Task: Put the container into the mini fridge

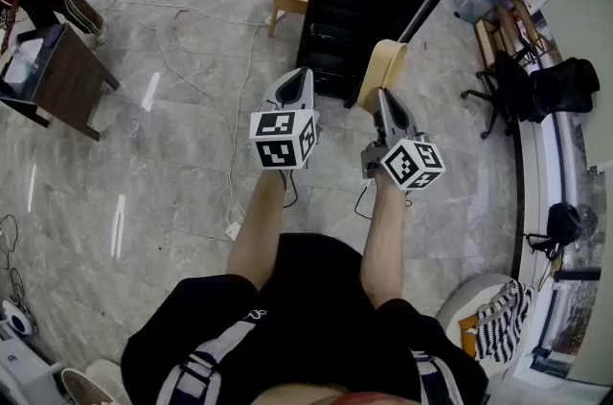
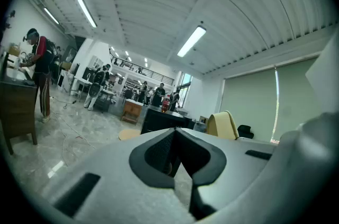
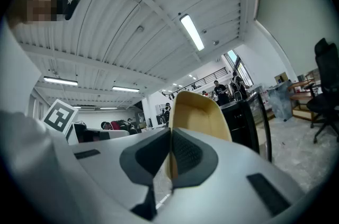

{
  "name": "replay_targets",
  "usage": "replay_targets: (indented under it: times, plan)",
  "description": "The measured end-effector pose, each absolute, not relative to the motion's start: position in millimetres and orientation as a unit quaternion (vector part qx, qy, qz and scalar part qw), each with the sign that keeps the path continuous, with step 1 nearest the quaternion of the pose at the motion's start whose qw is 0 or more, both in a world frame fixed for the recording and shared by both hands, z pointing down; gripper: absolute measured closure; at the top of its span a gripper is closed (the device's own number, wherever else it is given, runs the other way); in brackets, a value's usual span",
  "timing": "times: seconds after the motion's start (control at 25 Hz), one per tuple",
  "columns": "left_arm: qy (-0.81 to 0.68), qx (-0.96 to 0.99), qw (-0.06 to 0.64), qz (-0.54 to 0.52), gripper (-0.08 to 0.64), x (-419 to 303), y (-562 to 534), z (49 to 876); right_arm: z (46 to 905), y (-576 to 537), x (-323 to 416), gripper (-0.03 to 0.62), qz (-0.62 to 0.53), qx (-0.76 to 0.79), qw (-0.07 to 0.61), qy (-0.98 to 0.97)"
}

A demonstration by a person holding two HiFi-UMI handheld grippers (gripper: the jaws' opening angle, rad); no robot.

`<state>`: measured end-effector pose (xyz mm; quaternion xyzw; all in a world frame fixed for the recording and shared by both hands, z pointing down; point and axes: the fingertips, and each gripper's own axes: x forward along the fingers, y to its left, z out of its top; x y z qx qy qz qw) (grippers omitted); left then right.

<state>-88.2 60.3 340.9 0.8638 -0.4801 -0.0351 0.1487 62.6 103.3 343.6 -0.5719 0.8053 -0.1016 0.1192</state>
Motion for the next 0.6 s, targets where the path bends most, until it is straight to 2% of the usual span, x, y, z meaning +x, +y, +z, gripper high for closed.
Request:
replay_targets:
  times: [0.6]
  plan:
    - [-0.465,0.873,0.147,-0.028,0.555,-89.5,53.1,343.8,347.3,100.3,62.7,0.574,-0.106,-0.592,0.122,0.789]
